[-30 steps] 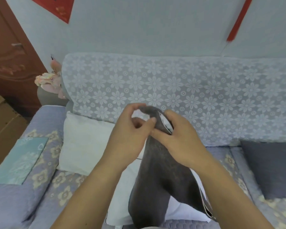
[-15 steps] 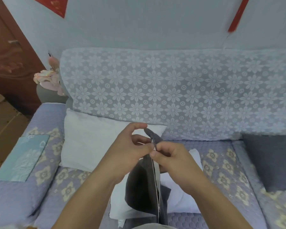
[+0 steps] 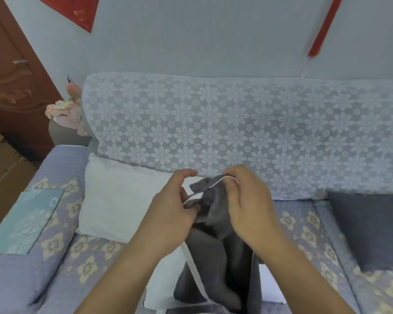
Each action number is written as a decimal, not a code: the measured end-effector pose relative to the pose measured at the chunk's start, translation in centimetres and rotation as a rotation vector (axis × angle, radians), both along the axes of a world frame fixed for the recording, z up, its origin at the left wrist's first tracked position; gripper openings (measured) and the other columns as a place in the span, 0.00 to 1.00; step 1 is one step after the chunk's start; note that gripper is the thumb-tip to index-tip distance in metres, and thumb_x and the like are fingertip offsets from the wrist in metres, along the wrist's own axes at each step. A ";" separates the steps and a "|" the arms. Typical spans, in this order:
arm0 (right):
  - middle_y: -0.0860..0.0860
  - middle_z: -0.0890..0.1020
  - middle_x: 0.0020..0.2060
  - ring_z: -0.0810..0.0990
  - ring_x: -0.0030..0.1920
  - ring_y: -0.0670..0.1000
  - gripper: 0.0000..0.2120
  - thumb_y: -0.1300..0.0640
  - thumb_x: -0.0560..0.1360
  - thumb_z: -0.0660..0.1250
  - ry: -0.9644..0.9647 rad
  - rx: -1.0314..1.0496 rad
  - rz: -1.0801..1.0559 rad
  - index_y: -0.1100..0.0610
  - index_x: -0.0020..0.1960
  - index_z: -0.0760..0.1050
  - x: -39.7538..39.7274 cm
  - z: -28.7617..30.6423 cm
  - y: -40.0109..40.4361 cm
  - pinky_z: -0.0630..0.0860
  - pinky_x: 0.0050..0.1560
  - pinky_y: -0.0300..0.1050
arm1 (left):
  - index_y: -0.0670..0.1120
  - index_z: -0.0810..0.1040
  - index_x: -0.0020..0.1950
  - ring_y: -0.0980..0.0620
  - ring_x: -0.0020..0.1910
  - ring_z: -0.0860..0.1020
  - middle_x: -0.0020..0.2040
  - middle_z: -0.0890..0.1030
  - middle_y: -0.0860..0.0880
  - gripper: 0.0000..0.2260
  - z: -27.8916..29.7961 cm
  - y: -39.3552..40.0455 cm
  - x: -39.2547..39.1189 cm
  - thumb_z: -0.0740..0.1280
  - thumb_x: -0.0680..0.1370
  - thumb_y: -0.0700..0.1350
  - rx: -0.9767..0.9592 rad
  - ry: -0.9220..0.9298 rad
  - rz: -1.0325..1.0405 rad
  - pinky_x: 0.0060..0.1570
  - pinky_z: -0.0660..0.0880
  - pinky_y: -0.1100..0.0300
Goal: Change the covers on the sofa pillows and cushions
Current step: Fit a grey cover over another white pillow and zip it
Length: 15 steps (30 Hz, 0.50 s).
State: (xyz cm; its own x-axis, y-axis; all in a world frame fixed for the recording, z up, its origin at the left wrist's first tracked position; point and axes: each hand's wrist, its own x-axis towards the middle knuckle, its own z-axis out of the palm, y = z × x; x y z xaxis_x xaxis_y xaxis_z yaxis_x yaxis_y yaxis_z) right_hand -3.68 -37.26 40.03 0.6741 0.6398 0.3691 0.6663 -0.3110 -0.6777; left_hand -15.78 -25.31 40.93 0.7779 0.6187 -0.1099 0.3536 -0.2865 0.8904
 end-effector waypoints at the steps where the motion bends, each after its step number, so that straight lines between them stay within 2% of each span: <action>1: 0.42 0.76 0.40 0.75 0.43 0.44 0.07 0.57 0.83 0.60 -0.035 0.014 0.014 0.51 0.48 0.74 0.3 0.7 -0.1 0.70 0.44 0.38 | 0.64 0.71 0.66 0.54 0.41 0.79 0.39 0.77 0.57 0.26 -0.2 0.2 0.2 0.67 0.75 0.37 0.240 0.030 0.070 0.44 0.78 0.55; 2: 0.43 0.77 0.39 0.76 0.42 0.44 0.06 0.56 0.82 0.62 -0.036 0.019 0.026 0.51 0.47 0.75 0.5 1.3 -0.3 0.70 0.43 0.38 | 0.62 0.71 0.67 0.50 0.46 0.78 0.43 0.75 0.57 0.27 -0.5 0.7 0.5 0.66 0.73 0.37 0.424 0.052 0.148 0.45 0.77 0.50; 4: 0.44 0.78 0.36 0.77 0.39 0.45 0.03 0.49 0.79 0.67 0.104 -0.061 0.075 0.46 0.48 0.74 0.6 2.3 -0.8 0.70 0.40 0.38 | 0.54 0.74 0.68 0.45 0.53 0.76 0.55 0.74 0.51 0.27 -1.2 2.1 0.8 0.68 0.71 0.37 0.687 0.121 0.263 0.45 0.76 0.49; 5: 0.45 0.79 0.37 0.77 0.38 0.45 0.08 0.45 0.76 0.69 0.201 -0.164 0.107 0.44 0.50 0.72 0.5 2.8 -1.0 0.70 0.38 0.39 | 0.52 0.76 0.66 0.44 0.55 0.75 0.58 0.74 0.49 0.25 -1.3 3.1 0.9 0.69 0.70 0.37 0.762 0.138 0.294 0.45 0.76 0.49; 6: 0.44 0.79 0.39 0.77 0.39 0.44 0.14 0.41 0.73 0.71 0.243 -0.307 0.132 0.42 0.52 0.70 0.4 3.1 -1.1 0.70 0.38 0.40 | 0.51 0.78 0.64 0.44 0.54 0.77 0.59 0.75 0.49 0.22 -1.3 3.9 0.8 0.69 0.70 0.38 0.756 0.131 0.312 0.45 0.77 0.49; 8: 0.42 0.77 0.44 0.77 0.45 0.44 0.20 0.38 0.71 0.72 0.120 -0.583 0.158 0.40 0.58 0.68 0.5 3.1 -1.2 0.73 0.43 0.42 | 0.55 0.80 0.56 0.47 0.49 0.80 0.52 0.82 0.53 0.16 -0.4 4.4 0.8 0.66 0.73 0.38 0.545 0.070 0.312 0.45 0.78 0.51; 10: 0.47 0.79 0.47 0.78 0.49 0.51 0.16 0.46 0.75 0.69 -0.045 -0.668 0.032 0.43 0.62 0.72 1.4 3.5 -1.1 0.75 0.47 0.47 | 0.57 0.81 0.51 0.53 0.45 0.81 0.43 0.84 0.57 0.14 0.4 3.5 1.0 0.65 0.74 0.38 0.334 -0.032 0.271 0.45 0.78 0.56; 12: 0.53 0.82 0.50 0.79 0.50 0.56 0.17 0.59 0.75 0.63 -0.101 -0.570 -0.195 0.47 0.61 0.77 3.0 4.1 -1.1 0.76 0.50 0.49 | 0.57 0.82 0.48 0.56 0.43 0.82 0.40 0.84 0.57 0.10 0.9 2.0 1.3 0.67 0.77 0.41 0.130 -0.100 0.145 0.45 0.78 0.60; 14: 0.53 0.82 0.52 0.78 0.52 0.56 0.21 0.65 0.73 0.60 -0.065 -0.337 -0.369 0.49 0.61 0.79 4.6 4.8 -1.2 0.75 0.52 0.50 | 0.56 0.82 0.48 0.56 0.42 0.83 0.40 0.84 0.57 0.02 1.1 0.9 1.5 0.70 0.79 0.50 -0.017 -0.041 -0.057 0.49 0.79 0.52; 15: 0.52 0.80 0.53 0.77 0.53 0.55 0.23 0.66 0.73 0.59 -0.062 -0.239 -0.406 0.49 0.62 0.79 5.1 5.0 -1.2 0.74 0.53 0.49 | 0.56 0.81 0.47 0.58 0.41 0.82 0.39 0.84 0.58 0.05 1.3 0.6 1.4 0.70 0.78 0.55 -0.035 0.024 -0.146 0.49 0.79 0.51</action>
State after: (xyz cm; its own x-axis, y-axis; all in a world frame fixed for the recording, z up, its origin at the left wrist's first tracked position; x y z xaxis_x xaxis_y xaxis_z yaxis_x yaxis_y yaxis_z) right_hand 1.38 -38.41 45.06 0.8685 0.4012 0.2913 0.4957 -0.6968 -0.5184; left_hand -14.38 -24.75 42.21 0.8561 0.4947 -0.1496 0.3322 -0.3049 0.8926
